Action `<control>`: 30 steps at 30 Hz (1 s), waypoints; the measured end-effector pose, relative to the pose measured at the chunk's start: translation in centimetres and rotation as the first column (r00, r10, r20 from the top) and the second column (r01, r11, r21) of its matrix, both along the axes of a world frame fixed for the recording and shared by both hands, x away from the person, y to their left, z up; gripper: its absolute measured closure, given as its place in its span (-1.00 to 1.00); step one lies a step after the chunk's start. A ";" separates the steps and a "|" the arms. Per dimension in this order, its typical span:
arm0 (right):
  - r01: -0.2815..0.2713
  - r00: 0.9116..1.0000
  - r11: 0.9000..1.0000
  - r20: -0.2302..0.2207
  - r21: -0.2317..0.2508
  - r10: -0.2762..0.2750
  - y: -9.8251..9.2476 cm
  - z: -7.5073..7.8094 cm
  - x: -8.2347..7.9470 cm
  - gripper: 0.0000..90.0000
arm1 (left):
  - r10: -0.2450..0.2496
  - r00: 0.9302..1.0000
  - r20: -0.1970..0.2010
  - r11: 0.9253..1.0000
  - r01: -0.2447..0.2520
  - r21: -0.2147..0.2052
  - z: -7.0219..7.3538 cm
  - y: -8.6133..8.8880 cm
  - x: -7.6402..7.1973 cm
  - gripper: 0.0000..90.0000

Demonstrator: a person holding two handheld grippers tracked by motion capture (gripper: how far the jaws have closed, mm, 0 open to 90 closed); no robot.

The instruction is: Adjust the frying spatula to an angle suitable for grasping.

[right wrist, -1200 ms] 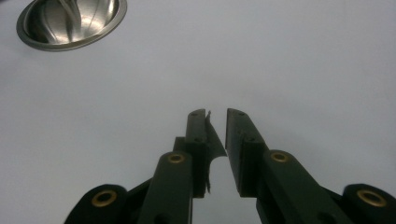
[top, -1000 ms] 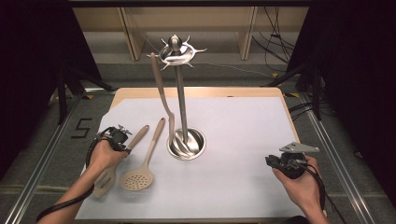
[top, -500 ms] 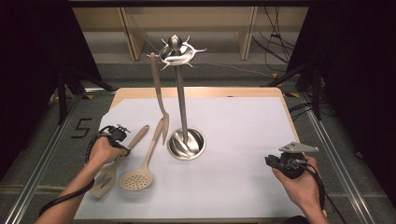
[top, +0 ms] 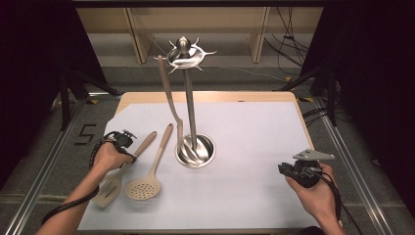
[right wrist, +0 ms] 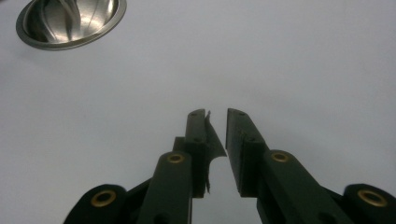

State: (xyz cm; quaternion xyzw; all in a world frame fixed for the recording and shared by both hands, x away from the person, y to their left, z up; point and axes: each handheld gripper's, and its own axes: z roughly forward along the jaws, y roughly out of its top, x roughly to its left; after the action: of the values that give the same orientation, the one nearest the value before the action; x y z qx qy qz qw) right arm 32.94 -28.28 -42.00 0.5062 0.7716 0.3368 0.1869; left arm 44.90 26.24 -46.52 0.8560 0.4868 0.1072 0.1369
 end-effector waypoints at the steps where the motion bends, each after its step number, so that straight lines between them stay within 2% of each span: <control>1: -0.003 1.000 1.000 0.002 -0.001 0.003 0.0 0.0 0.0 0.75 | -0.012 1.000 -0.006 1.000 0.012 -0.005 0.0 0.1 0.1 0.68; 8: -0.003 1.000 1.000 -0.005 -0.009 0.003 -0.1 0.0 0.0 0.75 | -0.020 1.000 -0.019 1.000 0.020 -0.002 0.0 0.1 0.3 0.65; 9: -0.019 1.000 0.999 0.016 -0.027 0.020 -0.2 -0.1 0.1 0.74 | -0.018 1.000 -0.023 1.000 0.018 -0.002 0.0 0.1 0.3 0.65; 11: -0.009 1.000 1.000 -0.004 -0.014 0.009 -0.1 0.0 0.0 0.74 | -0.014 0.999 -0.032 1.000 0.014 -0.010 -0.1 0.0 0.4 0.65; 13: -0.012 1.000 1.000 -0.008 -0.013 0.012 -0.1 0.0 0.0 0.74 | -0.021 0.999 -0.031 1.000 0.022 0.012 0.0 -0.1 0.5 0.66; 14: 0.002 1.000 1.000 -0.028 -0.005 -0.002 0.0 0.1 -0.1 0.74 | -0.017 0.999 -0.033 1.000 0.018 0.010 0.0 -0.2 0.5 0.66; 15: -0.016 1.000 1.000 -0.007 -0.024 0.016 -0.1 -0.1 0.0 0.74 | -0.016 0.999 -0.035 1.000 0.017 0.013 0.0 -0.2 0.5 0.67; 17: -0.015 1.000 1.000 -0.008 -0.021 0.015 -0.2 0.0 -0.1 0.74 | -0.016 0.999 -0.048 1.000 0.017 0.022 0.1 -0.2 0.6 0.69; 18: -0.027 1.000 0.999 0.009 -0.036 0.028 -0.3 -0.1 0.0 0.74 | -0.011 0.999 -0.035 1.000 0.011 0.014 0.1 -0.2 0.5 0.69; 20: -0.014 1.000 1.000 -0.012 -0.021 0.014 -0.2 0.0 -0.1 0.74 | -0.012 0.999 -0.034 1.000 0.013 0.010 0.0 -0.2 0.4 0.70; 23: -0.026 1.000 0.999 0.000 -0.034 0.026 -0.3 -0.1 0.0 0.74 | 0.008 1.000 -0.014 0.999 -0.008 -0.033 -0.1 0.2 0.1 0.71; 24: -0.025 1.000 0.999 0.002 -0.034 0.025 -0.3 -0.1 0.0 0.74 | 0.001 1.000 -0.003 1.000 -0.001 -0.026 0.0 0.5 0.0 0.71; 25: -0.009 1.000 1.000 -0.019 -0.021 0.008 -0.1 0.0 -0.1 0.74 | 0.003 1.000 0.004 0.998 -0.003 -0.055 -0.2 0.6 -0.1 0.71; 27: 0.005 1.000 1.000 -0.027 0.002 -0.005 0.1 0.0 -0.1 0.74 | 0.000 1.000 0.015 0.999 0.000 -0.054 -0.1 1.0 -0.4 0.71; 29: -0.005 1.000 1.000 -0.013 -0.007 0.005 0.0 0.0 0.0 0.74 | 0.005 0.999 0.036 0.997 -0.003 -0.074 0.0 1.3 -0.7 0.71; 30: -0.022 1.000 1.000 0.010 -0.019 0.022 -0.1 -0.2 0.1 0.74 | 0.026 0.998 0.053 0.995 -0.021 -0.101 0.0 1.3 -0.9 0.71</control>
State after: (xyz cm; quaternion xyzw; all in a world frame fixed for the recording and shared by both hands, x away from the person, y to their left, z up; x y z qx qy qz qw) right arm 33.08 -28.38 -42.16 0.4941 0.7794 0.3340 0.1920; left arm 44.04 27.53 -46.50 0.8391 0.4977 0.1072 0.1918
